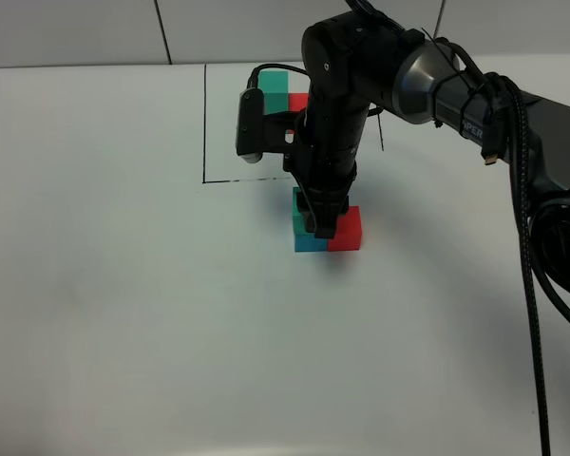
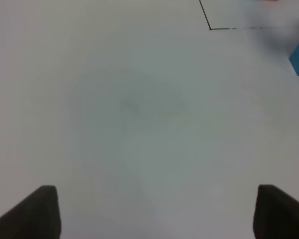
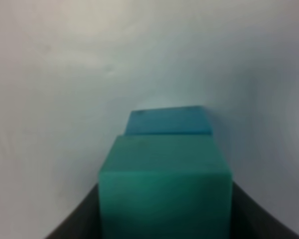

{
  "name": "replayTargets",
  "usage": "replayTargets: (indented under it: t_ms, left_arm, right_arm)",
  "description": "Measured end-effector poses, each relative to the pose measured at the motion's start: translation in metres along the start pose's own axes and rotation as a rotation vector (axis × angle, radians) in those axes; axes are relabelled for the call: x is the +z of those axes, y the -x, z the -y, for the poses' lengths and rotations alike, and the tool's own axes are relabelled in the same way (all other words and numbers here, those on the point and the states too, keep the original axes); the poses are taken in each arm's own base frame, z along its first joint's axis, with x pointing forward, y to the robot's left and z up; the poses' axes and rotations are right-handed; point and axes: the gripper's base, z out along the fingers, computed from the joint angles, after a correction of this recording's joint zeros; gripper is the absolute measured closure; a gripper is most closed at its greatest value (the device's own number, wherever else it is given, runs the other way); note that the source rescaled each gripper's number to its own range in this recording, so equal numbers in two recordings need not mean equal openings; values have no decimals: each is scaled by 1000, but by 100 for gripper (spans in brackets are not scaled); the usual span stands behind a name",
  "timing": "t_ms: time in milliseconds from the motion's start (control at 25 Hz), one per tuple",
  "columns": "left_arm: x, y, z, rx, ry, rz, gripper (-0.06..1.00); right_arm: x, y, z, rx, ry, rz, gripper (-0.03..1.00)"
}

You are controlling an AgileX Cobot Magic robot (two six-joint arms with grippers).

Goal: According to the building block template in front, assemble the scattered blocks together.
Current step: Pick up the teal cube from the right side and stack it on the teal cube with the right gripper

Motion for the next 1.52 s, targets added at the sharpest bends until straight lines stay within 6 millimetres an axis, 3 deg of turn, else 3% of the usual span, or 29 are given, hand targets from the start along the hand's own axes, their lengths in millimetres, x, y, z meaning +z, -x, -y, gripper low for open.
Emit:
replayTargets:
  t_ms: [1520]
  left_arm:
    - [0,0,0,0,0,0,18]
  right_arm:
    - [1,0,0,-50,0,4,95]
